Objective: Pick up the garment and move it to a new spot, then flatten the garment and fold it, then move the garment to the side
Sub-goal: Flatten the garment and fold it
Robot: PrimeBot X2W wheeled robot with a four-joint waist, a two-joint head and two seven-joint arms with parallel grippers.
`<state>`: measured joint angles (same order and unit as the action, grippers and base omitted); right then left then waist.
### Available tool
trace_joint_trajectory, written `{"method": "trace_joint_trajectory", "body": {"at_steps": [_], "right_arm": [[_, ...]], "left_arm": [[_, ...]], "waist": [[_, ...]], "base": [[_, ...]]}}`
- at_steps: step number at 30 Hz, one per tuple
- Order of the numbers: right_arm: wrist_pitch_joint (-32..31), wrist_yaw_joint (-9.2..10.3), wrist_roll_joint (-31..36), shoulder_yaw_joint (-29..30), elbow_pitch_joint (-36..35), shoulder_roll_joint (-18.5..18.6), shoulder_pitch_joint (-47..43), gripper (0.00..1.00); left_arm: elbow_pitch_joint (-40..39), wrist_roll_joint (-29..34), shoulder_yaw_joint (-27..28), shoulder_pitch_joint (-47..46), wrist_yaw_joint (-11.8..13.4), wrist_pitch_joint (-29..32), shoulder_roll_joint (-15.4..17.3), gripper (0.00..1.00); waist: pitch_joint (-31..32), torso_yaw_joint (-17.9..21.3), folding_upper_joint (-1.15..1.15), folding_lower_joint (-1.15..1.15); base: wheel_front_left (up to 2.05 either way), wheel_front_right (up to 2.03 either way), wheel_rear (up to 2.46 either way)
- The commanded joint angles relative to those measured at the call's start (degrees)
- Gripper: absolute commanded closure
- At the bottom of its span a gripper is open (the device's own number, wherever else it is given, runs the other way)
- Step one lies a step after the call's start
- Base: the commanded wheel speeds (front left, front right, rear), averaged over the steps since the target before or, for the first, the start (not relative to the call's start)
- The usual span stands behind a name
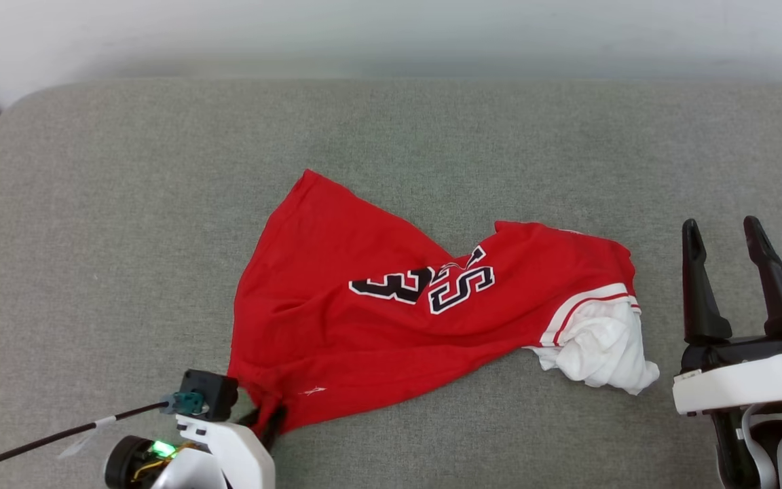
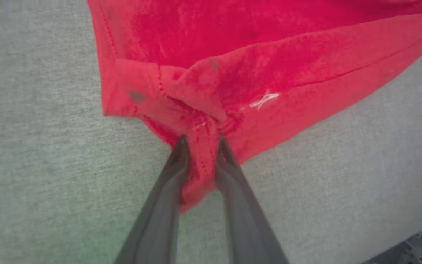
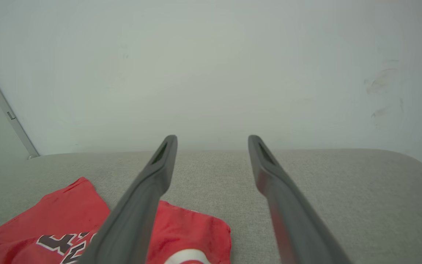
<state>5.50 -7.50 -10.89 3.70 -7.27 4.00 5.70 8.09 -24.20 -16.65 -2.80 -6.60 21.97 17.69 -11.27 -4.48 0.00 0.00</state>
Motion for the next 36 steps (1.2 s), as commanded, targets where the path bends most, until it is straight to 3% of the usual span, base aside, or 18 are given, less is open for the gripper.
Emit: {"method": "trace_joint_trajectory", "body": {"at_steps": [1, 6, 13, 18, 23, 31, 36], "right_arm": [[0.0, 0.02, 0.5, -0.1, 0.1, 0.0, 0.5, 0.0], [0.3, 0.02, 0.3, 0.0, 1.0, -0.1, -0.3, 0.0], [1.1, 0.02, 0.0, 0.6, 2.3, -0.4, -1.9, 0.0], [1.6, 0.02, 0.4, 1.1, 2.7, -0.6, -1.3, 0.0], [2.1, 0.02, 0.3, 1.2, 2.9, -0.9, 0.4, 0.0], [4.8, 0.02, -1.4, 0.3, 4.7, -1.2, 3.4, 0.0], [6.9, 0.02, -3.4, -0.7, 6.9, -1.2, 5.4, 0.0]], "left_arm": [[0.5, -0.5, -0.8, -0.1, -0.4, -0.5, -0.3, 1.0], [-4.6, -2.0, 0.4, 0.1, -0.6, -6.8, 1.5, 1.0], [-21.5, -3.2, 4.6, 0.2, -0.7, -13.5, 4.5, 1.0], [-33.0, -1.9, 7.3, -5.7, -0.7, -15.8, 6.1, 1.0], [-38.9, -1.6, 7.5, -16.2, -0.7, -14.2, 6.6, 1.0], [-31.8, 0.0, 5.8, -36.4, -0.7, -8.2, 9.3, 1.0], [-22.1, -1.0, 1.2, -48.0, -0.8, -5.8, 14.1, 1.0]], "waist": [[0.6, 0.0, 0.0, 0.0], [3.0, 0.2, 0.0, 0.0], [6.6, 0.6, 0.0, 0.0], [7.2, 1.8, 0.0, 0.0], [5.2, 4.4, 0.0, 0.0], [-1.4, 10.9, 0.0, 0.0], [-5.8, 14.6, 0.0, 0.0]], "base": [[0.0, 0.0, 0.0], [0.0, 0.0, 0.0], [0.0, 0.0, 0.0], [0.0, 0.0, 0.0], [0.0, 0.0, 0.0], [0.0, 0.0, 0.0], [0.0, 0.0, 0.0]]}}
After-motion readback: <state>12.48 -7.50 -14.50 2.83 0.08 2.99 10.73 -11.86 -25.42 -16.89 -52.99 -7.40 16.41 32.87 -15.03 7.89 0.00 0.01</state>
